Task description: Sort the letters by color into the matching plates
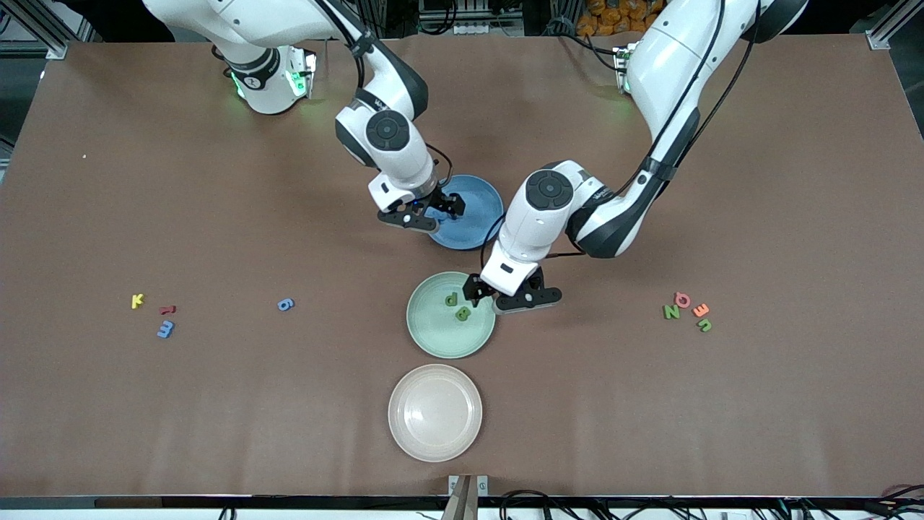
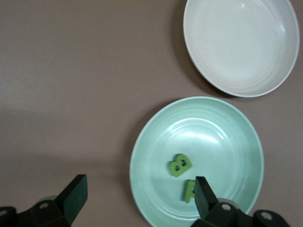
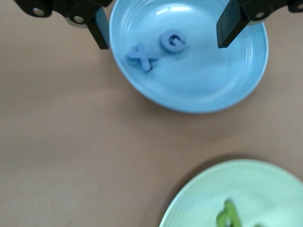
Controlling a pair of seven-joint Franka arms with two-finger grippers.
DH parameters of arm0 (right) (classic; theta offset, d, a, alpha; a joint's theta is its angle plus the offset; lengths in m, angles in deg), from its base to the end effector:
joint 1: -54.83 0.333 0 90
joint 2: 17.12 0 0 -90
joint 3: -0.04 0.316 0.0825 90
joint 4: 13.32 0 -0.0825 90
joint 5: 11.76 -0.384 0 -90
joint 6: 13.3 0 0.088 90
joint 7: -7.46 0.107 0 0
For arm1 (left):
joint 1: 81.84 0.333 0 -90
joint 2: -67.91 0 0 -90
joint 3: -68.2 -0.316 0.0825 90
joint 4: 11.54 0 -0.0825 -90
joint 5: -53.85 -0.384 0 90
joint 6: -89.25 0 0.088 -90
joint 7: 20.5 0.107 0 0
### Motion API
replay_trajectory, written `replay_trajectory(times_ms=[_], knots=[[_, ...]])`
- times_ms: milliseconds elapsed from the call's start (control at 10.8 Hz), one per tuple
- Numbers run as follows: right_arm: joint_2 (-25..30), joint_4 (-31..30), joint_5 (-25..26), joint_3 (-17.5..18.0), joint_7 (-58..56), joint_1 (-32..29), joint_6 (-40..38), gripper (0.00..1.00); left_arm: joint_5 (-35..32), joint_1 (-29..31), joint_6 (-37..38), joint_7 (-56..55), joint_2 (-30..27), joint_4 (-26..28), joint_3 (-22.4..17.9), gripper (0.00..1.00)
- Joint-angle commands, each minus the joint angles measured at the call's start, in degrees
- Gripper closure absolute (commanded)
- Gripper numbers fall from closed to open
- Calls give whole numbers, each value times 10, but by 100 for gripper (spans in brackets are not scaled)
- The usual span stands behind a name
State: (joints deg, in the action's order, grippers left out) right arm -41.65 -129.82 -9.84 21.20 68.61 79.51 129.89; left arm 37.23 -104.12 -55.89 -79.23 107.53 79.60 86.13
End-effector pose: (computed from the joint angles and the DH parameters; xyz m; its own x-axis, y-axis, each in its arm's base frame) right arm 0.4268 0.4306 0.2525 0.9602 -0.2675 -0.0803 -0.2757 -0.9537 -0.1201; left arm 0.5739 -0.4401 0.2728 0.9598 0.2206 0.1733 0.1783 -0.9567 0.2301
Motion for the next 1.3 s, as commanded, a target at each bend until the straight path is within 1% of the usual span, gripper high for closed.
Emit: replay_trajectory(times_ms=[0, 186, 279, 465, 558, 744, 837, 930, 1023, 1209], knots=[[60, -7, -1, 7, -3, -105, -69, 0, -10, 9, 100, 100, -44, 0, -7, 0], [85, -11, -1, 7, -10, -180, -94, 0, -10, 18, 178, 162, -65, -13, -7, 0], [94, -20, -1, 7, -59, -212, -98, 0, -10, 19, 225, 181, -67, -32, -7, 0], [106, -33, -1, 7, -232, -297, -112, 0, -2, 33, 312, 242, -71, -65, -6, 0], [106, -40, -1, 7, -311, -333, -112, 0, -1, 47, 352, 285, -81, -66, -3, 0], [106, -45, 9, 6, -438, -405, -112, 0, 11, 72, 434, 390, -118, -63, -4, 0], [100, -43, 9, -11, -504, -432, -107, 0, 11, 88, 485, 413, -136, -58, -4, 0], [88, -38, 9, -49, -546, -435, -92, 0, 22, 104, 521, 413, -155, -49, -1, 0], [76, -36, 9, -72, -566, -439, -65, 0, 56, 124, 528, 405, -183, -24, 0, 0], [28, -21, 9, -102, -582, -464, -8, 0, 105, 165, 519, 403, -245, 40, 1, 0]])
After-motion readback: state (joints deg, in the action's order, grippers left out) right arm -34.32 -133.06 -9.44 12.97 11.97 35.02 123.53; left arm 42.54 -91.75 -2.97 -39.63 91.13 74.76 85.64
